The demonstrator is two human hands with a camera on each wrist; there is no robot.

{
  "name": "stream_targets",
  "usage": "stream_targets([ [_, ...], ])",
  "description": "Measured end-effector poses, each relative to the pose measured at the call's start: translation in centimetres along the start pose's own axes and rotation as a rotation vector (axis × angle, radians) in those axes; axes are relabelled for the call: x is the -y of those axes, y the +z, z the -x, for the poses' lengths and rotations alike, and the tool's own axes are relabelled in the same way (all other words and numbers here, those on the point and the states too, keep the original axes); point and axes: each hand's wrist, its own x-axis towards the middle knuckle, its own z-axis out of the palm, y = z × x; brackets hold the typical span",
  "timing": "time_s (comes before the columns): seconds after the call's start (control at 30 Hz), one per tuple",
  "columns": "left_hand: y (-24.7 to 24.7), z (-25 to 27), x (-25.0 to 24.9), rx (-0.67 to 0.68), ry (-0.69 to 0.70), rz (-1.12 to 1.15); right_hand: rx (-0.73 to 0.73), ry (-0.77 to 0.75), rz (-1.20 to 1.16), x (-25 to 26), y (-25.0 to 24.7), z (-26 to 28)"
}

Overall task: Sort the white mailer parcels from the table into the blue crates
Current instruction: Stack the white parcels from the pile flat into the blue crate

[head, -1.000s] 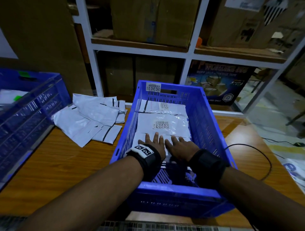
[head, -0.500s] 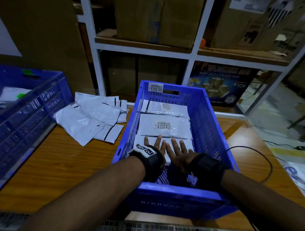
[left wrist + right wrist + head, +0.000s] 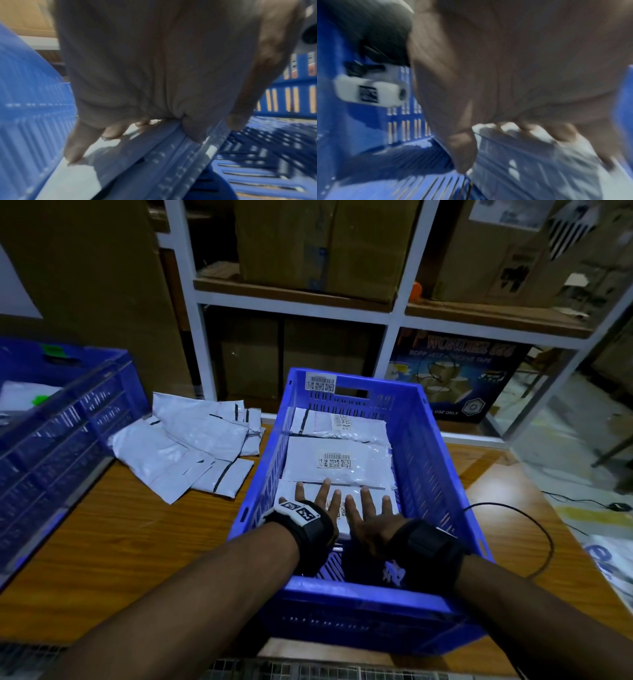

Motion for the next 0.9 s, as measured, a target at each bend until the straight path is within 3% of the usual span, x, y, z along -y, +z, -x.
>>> stream_targets([
  [0.13, 0.2, -0.3, 0.0, 0.017, -0.011, -0.075, -0.009, 0.011, 0.073, 0.5, -0.2, 1.4],
  [0.57, -0.4, 0.2, 0.3, 0.068, 0.030, -0.003, -0.020, 0.045, 0.147, 1.2, -0.3, 2.9],
  [0.9, -4.6, 3.5, -0.6, 0.099, 0.073, 0.004, -0.065, 0.085, -0.104, -0.9, -0.3, 0.3],
])
